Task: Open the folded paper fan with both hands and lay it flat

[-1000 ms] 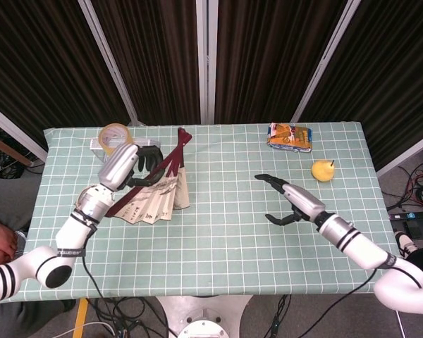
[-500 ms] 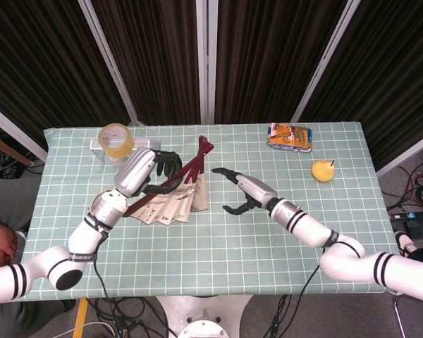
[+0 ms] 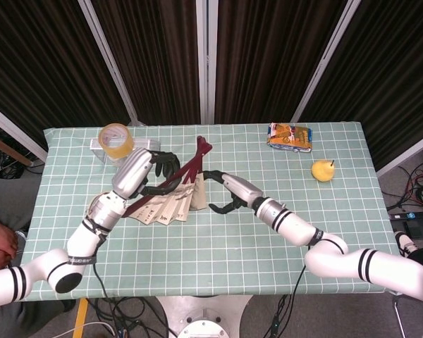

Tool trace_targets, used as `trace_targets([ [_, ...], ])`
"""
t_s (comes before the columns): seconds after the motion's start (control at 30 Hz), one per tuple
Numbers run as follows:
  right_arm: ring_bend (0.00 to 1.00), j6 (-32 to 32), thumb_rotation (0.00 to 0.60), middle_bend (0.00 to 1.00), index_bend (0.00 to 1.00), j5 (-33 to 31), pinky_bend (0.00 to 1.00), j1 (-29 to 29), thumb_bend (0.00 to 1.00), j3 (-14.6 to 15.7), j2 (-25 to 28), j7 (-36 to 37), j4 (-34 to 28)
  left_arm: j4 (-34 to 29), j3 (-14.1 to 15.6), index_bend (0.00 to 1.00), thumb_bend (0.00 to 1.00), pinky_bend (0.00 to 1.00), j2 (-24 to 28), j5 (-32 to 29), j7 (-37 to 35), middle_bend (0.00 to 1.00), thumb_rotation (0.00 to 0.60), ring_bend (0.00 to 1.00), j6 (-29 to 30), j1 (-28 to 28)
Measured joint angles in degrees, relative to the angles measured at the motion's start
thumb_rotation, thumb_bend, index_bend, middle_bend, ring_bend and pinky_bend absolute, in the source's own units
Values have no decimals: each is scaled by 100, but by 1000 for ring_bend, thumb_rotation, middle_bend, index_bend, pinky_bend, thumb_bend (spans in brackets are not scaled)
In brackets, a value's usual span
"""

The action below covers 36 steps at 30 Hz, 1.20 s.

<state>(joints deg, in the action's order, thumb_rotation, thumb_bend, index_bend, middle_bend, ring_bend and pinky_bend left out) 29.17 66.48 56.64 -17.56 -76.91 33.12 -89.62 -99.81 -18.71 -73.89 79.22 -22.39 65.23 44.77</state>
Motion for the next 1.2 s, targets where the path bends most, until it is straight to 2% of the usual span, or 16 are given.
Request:
trace_targets([
  [0.1,0,-37,600,177,163,-12,0,15,417,-23,-17,8,16,-17,4,596,408,686,21,46,-45,707,600,650,36,-24],
  [0.2,0,-148,600,177,163,2,0,28,377,-77,-13,133,3,-44,7,596,409,686,39,68,-136,708,600,649,44,-39],
  [0.47,0,-609,600,186,198,345,0,42,356,-328,32,820,-29,-158,-22,596,410,685,98,114,-393,708,600,650,82,-76],
  [0.53,0,-692,600,195,238,410,0,53,355,-370,46,919,-36,-183,-40,596,409,684,105,103,-482,708,600,650,71,-73],
  [0.77,16,-947,600,267,482,437,0,144,354,-473,88,1096,-16,-234,-69,596,409,683,129,149,-574,707,600,649,62,-53],
  [1.0,66,-845,600,311,575,171,0,205,345,-410,98,747,14,-237,-40,596,410,681,181,161,-592,705,600,649,9,-50],
  [1.2,105,-596,600,358,659,-295,0,287,370,-319,98,258,-46,-231,-9,596,410,679,206,179,-628,705,600,649,-20,-53],
])
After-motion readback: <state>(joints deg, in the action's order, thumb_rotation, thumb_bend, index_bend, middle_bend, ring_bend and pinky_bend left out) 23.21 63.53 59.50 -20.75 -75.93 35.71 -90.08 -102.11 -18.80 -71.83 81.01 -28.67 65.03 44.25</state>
